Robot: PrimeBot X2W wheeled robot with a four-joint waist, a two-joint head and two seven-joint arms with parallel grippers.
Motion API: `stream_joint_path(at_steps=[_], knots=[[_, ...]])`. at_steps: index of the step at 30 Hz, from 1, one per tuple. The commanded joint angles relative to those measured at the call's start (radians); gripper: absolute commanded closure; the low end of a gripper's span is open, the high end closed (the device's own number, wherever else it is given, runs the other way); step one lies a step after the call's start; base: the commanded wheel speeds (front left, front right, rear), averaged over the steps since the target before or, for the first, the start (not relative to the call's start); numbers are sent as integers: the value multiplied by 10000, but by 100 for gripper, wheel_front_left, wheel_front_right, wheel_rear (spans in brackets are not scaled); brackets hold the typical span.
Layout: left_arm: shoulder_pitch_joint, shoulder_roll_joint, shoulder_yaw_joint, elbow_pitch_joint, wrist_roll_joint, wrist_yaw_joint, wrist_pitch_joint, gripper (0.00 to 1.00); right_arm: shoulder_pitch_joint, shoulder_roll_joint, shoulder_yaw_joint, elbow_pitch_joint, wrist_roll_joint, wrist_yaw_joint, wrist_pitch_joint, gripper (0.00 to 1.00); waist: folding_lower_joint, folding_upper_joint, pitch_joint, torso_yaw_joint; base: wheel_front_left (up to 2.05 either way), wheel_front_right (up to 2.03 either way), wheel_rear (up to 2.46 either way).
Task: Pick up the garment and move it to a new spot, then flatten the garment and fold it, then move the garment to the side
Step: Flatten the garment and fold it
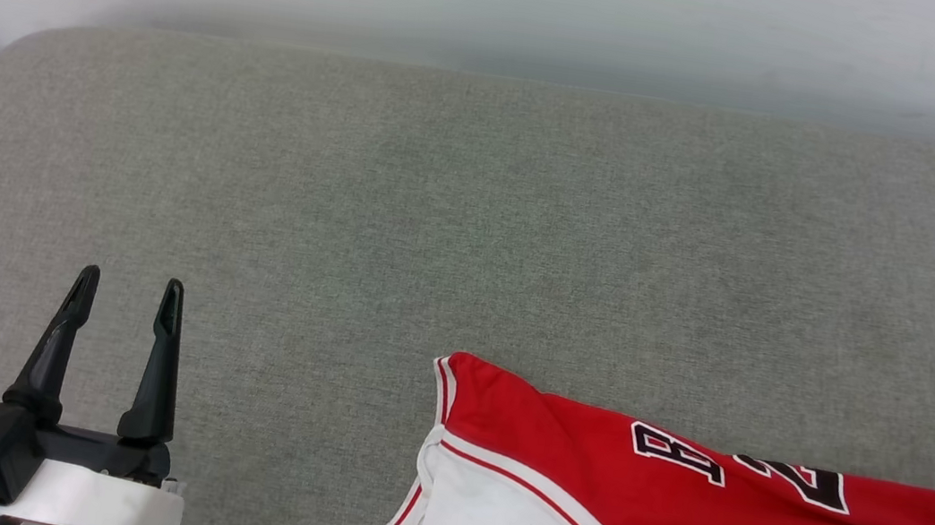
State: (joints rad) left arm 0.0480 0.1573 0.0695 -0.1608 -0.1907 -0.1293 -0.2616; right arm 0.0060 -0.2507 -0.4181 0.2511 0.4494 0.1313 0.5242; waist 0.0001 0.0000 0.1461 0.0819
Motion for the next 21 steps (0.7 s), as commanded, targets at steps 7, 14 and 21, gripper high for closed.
stream_joint_path(at_steps=[7, 14, 21], knots=[[162, -17, -110, 74, -46, -8, -44, 0, 361, 15, 823, -1076, -97, -8, 256, 100, -1, 0, -308, -232, 0, 0, 0], [275, -66, -134, 123, -79, -9, -37, 0, 1025, 567, 1853, -2861, 217, -8, 1241, 100, -1, 0, -672, -232, 0, 0, 0], [436, -175, -200, 147, -126, -9, -37, 0, 1396, 1649, 3090, -4219, 726, -8, 2335, 100, -1, 0, -937, -70, 0, 0, 0]])
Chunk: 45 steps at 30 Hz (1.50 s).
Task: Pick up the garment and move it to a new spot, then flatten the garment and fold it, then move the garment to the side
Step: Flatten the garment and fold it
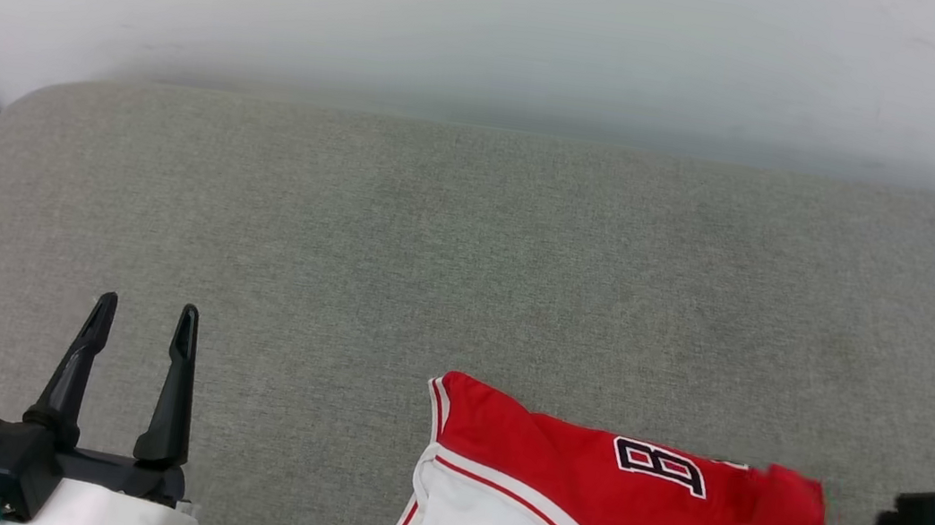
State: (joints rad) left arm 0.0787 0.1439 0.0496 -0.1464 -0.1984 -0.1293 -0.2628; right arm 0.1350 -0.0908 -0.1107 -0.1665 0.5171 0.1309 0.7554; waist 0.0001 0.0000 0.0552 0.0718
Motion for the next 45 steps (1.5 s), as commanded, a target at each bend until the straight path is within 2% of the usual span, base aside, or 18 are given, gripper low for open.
stream_joint_path(at_steps=[1, 6, 9, 14, 21, 29, 30, 31, 35, 40, 43, 45], knots=[[146, -46, -25, 12, -51, -9, -25, 0, 81, 165, 189, -158, 165, -4, 126, 100, -1, 0, -52, 61, 0, 0, 0], [160, -48, -128, 31, -66, -9, -25, 0, -275, 412, 730, -175, 937, -4, 247, 100, -1, 0, -144, 264, 0, 0, 0], [157, -39, -122, 31, -79, -9, -25, 0, -358, 417, 1296, 164, 1745, -4, -107, 100, -1, 0, -151, 400, 0, 0, 0], [146, 4, -151, 47, -114, -10, -25, 0, -661, 408, 2182, 719, 2311, -4, -644, 100, -1, 0, -110, 598, 0, 0, 0], [59, 62, -204, 79, -148, -10, -25, 0, -1433, 409, 3238, 1984, 2831, -4, -1639, 100, -1, 0, 20, 893, 0, 0, 0], [-63, 117, -235, 116, -181, -10, -25, 0, -2270, 409, 3852, 3617, 2960, -4, -2461, 100, -1, 0, 162, 1182, 0, 0, 0], [-71, 124, -231, 119, -191, -10, -25, 0, -2380, 408, 3952, 3738, 2979, -4, -2569, 92, -1, 0, 180, 1201, 0, 0, 0], [-81, 132, -235, 121, -196, -10, -25, 0, -2493, 411, 4110, 3802, 2971, -2, -2649, 0, -1, 0, 199, 1219, 0, 0, 0], [-93, 128, -236, 120, -201, -10, -25, 0, -2697, 405, 4738, 3841, 3212, -2, -2808, 0, -1, 0, 242, 1249, 0, 0, 0], [-75, 103, -195, 149, -195, -10, -25, 0, -2912, 404, 5000, 3661, 3160, -2, -2784, 0, -1, 0, 230, 1170, 0, 0, 0], [-109, 105, -171, 136, -208, -10, -25, 0, -3146, 402, 4835, 3415, 2559, -2, -2839, 0, -1, 0, 185, 1057, 0, 0, 0], [-120, 105, -172, 109, -202, -10, -25, 0, -3363, 404, 4645, 3191, 1713, -2, -2906, 0, -1, 0, 157, 958, 0, 0, 0]])
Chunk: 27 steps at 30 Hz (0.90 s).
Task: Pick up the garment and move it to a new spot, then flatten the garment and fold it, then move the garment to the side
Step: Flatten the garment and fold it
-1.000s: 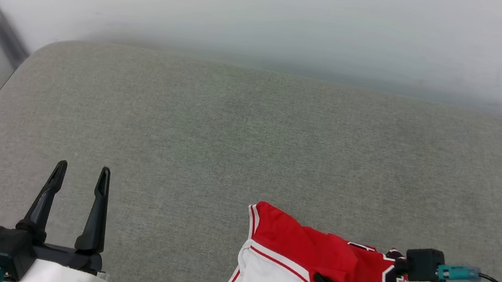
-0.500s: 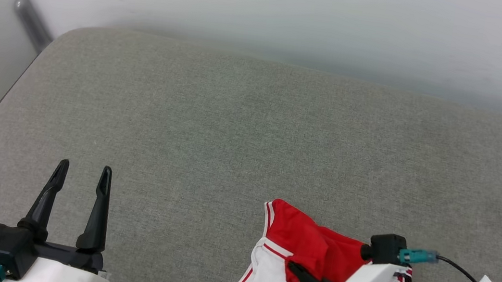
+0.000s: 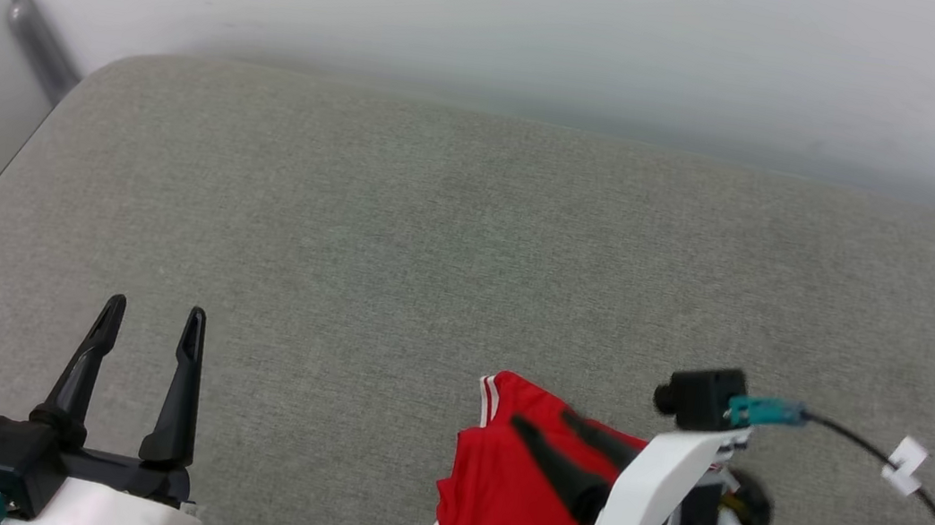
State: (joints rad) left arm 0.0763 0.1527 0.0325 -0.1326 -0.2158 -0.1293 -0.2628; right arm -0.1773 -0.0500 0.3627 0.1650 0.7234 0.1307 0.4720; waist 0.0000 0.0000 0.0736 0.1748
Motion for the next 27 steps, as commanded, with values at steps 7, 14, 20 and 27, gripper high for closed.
stream_joint_path(at_steps=[7, 14, 20, 27], knots=[[-164, -61, -40, -116, -2, -10, -25, 0, -853, -744, -1059, -1225, -3698, -2, -1009, 0, 0, 0, -106, -459, 0, 0, 0], [-156, -217, 0, -188, -95, -10, -25, 0, -444, -1918, -2359, -1900, -5598, -2, -2744, 0, 0, 0, -162, -845, 0, 0, 0], [-30, -272, 11, -203, -212, -10, -25, 0, 513, -1691, -3723, -2552, -6115, -2, -4120, 0, 0, 0, -194, -1126, 0, 0, 0], [12, -278, -109, -231, -315, -10, -25, 0, 1621, -802, -4430, -3518, -6316, -2, -5473, 0, 0, 0, -105, -1303, 0, 0, 0]])
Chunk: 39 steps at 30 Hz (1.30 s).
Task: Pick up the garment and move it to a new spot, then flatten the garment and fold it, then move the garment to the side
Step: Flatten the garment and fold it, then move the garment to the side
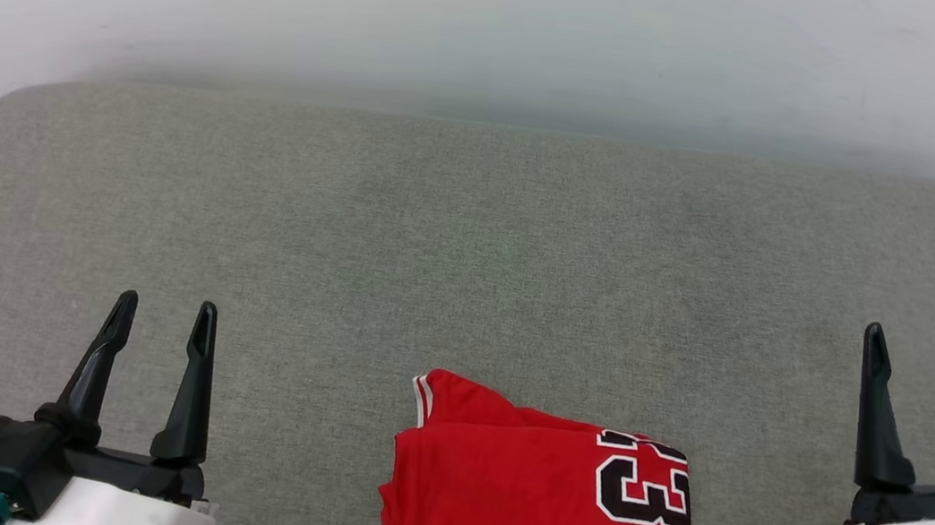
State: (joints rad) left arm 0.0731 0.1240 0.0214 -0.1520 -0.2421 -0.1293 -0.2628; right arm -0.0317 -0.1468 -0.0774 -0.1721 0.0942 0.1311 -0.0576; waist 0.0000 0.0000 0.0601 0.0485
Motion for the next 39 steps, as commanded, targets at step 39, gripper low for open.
stream_joint_path(at_steps=[39], knots=[[-113, 92, -165, 42, -269, -11, -25, 0, 1219, 258, 1081, -904, 397, -4, 2996, 0, 0, 0, 533, 240, 0, 0, 0]])
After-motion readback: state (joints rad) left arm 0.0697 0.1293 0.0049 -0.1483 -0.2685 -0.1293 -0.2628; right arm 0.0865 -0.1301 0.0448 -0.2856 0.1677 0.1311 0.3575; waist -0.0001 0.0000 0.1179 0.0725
